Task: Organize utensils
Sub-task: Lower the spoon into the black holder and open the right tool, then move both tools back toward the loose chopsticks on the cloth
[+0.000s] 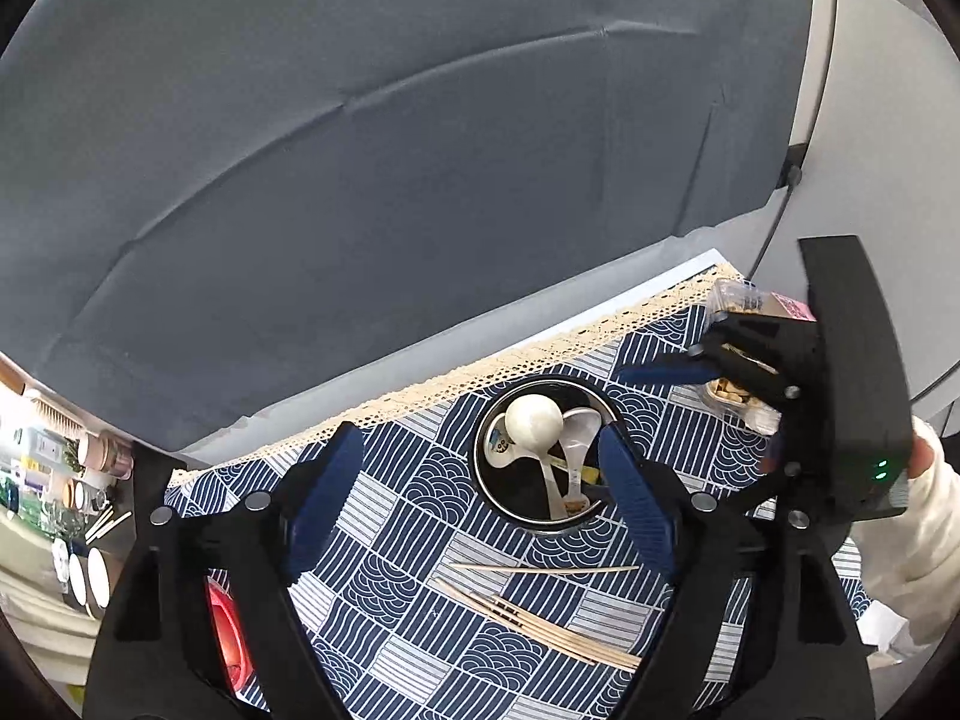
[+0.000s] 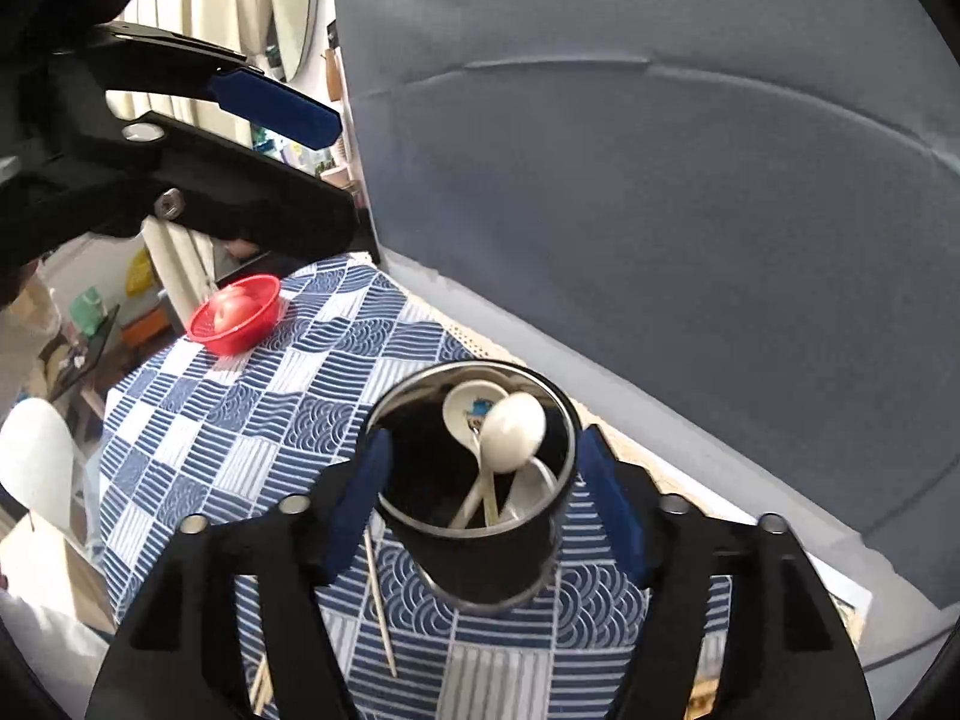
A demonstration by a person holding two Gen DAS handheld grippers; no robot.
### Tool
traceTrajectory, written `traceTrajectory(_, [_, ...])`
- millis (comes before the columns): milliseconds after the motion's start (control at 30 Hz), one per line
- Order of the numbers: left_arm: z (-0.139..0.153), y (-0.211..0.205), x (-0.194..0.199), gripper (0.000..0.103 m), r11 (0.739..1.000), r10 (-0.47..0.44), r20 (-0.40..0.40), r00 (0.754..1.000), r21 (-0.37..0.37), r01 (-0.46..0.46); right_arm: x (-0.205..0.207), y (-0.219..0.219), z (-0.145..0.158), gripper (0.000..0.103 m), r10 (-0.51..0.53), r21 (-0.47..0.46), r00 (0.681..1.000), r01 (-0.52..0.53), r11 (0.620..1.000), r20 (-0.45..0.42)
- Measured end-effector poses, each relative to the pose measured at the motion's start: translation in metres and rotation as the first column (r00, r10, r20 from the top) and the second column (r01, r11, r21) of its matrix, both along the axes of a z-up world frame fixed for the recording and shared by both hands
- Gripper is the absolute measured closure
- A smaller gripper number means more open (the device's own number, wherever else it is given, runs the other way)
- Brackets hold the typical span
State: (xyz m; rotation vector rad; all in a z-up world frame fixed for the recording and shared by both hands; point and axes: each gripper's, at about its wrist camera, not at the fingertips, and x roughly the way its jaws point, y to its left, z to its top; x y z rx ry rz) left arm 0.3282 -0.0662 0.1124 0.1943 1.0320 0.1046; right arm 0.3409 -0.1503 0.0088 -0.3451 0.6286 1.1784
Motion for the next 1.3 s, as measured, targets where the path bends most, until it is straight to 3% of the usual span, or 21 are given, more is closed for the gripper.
traceTrajectory(200, [-0.003,0.001,-0.014,0.014,1.0,0.01,0.01,1.0,-0.002,-0.01,-0.009,-0.016,0.001,0.019,-0.051,-0.05,0.999,0.052,0.997,0.017])
traceTrajectory(767, [-0.021,0.022,-0.073,0.007,0.997,-0.01,0.027,1.0,-0.082,0.012,-0.07,-0.046,-0.003,0.016,-0.187,-0.172,0.979,0.198,0.965,0.079])
traceTrajectory(1033, [-0.044,0.058,-0.106,0.006,0.987,0.067,-0.015,0.998,-0.144,-0.069,-0.096,-0.031,-0.026,0.016,-0.193,-0.222,0.981,0.195,0.955,0.031])
traceTrajectory(1300, [-0.078,0.087,-0.125,0.006,0.97,0.191,-0.082,0.978,-0.135,-0.201,-0.104,-0.018,-0.053,0.016,-0.162,-0.266,0.986,0.15,0.952,-0.024])
